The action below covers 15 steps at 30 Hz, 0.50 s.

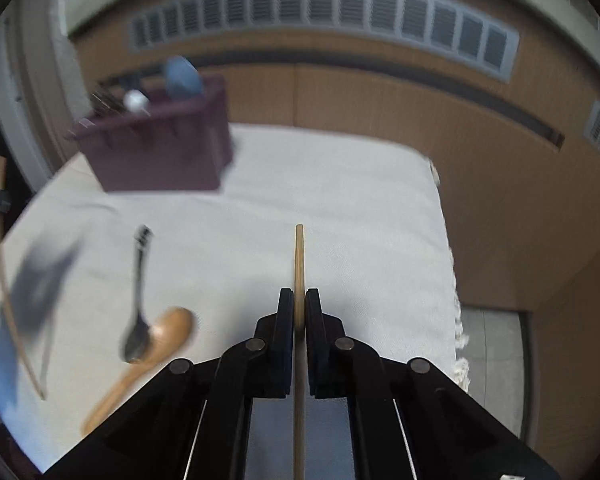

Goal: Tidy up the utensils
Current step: 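Raise both chopsticks upright and carry them over the purple caddy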

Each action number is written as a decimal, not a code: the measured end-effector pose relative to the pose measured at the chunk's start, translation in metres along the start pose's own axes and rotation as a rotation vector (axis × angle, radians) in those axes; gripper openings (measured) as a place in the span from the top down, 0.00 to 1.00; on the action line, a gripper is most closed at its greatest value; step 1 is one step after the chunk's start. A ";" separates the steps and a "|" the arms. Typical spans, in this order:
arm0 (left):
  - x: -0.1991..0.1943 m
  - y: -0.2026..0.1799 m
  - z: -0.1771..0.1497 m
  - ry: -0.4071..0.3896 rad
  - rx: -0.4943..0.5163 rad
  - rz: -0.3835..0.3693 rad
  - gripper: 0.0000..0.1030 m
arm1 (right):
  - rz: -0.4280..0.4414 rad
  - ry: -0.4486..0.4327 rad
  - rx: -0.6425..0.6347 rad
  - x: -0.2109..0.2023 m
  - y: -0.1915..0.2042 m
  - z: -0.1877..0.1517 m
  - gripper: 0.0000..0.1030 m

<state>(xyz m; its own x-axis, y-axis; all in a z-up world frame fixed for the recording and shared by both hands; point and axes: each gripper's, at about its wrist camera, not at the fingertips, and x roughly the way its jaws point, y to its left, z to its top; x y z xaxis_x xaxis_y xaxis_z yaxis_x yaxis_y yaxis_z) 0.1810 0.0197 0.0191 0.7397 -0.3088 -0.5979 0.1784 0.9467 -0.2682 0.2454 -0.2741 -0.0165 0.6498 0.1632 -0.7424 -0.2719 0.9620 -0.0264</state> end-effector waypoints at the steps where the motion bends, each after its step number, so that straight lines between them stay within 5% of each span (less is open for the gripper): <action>1: -0.002 -0.001 0.001 -0.003 0.002 0.000 0.93 | 0.026 -0.040 -0.007 -0.013 0.005 0.004 0.95; 15: -0.014 -0.008 0.010 -0.024 0.021 0.002 0.94 | 0.164 -0.225 0.022 -0.063 0.032 0.028 0.95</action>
<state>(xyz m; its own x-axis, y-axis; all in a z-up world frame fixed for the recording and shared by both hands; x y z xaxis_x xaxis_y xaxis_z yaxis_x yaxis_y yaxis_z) 0.1753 0.0179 0.0371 0.7554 -0.3044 -0.5802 0.1902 0.9493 -0.2505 0.2154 -0.2473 0.0486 0.7406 0.3590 -0.5680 -0.3725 0.9229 0.0975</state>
